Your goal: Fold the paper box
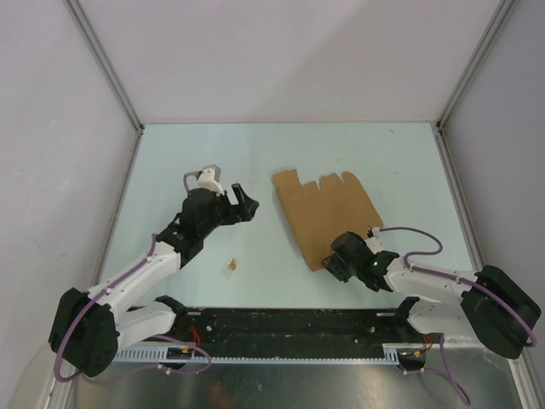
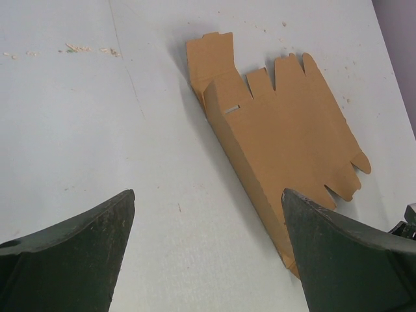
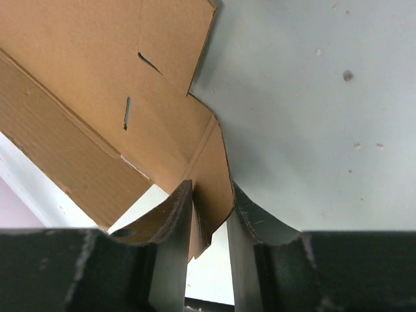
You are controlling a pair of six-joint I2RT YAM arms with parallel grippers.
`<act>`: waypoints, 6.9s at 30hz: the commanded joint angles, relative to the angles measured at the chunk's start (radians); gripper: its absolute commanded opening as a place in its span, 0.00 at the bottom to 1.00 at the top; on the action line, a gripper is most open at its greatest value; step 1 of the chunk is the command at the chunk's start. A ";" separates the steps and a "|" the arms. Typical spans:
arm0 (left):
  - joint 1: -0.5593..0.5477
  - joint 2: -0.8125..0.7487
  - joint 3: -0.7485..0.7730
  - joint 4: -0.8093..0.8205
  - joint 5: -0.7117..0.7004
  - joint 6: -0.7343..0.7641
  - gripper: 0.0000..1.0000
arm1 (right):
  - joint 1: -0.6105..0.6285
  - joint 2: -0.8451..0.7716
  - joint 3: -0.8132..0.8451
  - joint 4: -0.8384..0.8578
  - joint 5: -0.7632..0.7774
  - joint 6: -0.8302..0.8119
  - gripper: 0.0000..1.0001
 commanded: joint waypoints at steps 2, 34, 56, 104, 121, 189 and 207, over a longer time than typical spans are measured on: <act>0.019 -0.024 -0.009 0.016 -0.007 -0.022 1.00 | -0.024 0.012 -0.008 0.016 -0.002 -0.107 0.28; 0.038 -0.215 -0.217 -0.030 0.145 -0.122 0.88 | -0.346 0.197 0.401 -0.234 -0.229 -1.216 0.40; -0.209 -0.298 -0.190 -0.287 -0.113 -0.408 0.91 | -0.068 -0.017 0.415 -0.522 -0.078 -0.179 0.73; -0.338 0.289 0.197 -0.067 -0.095 -0.016 0.49 | -0.353 -0.019 0.300 -0.352 -0.089 -0.745 0.57; -0.421 0.312 0.091 -0.013 -0.061 -0.004 0.48 | -0.363 0.153 0.265 -0.196 -0.219 -0.868 0.33; -0.450 0.533 0.049 0.140 -0.035 -0.004 0.46 | -0.638 0.049 0.429 -0.198 -0.211 -0.989 0.44; -0.450 0.535 0.056 0.140 -0.029 -0.005 0.46 | -0.731 0.228 0.295 -0.179 -0.340 -1.023 0.31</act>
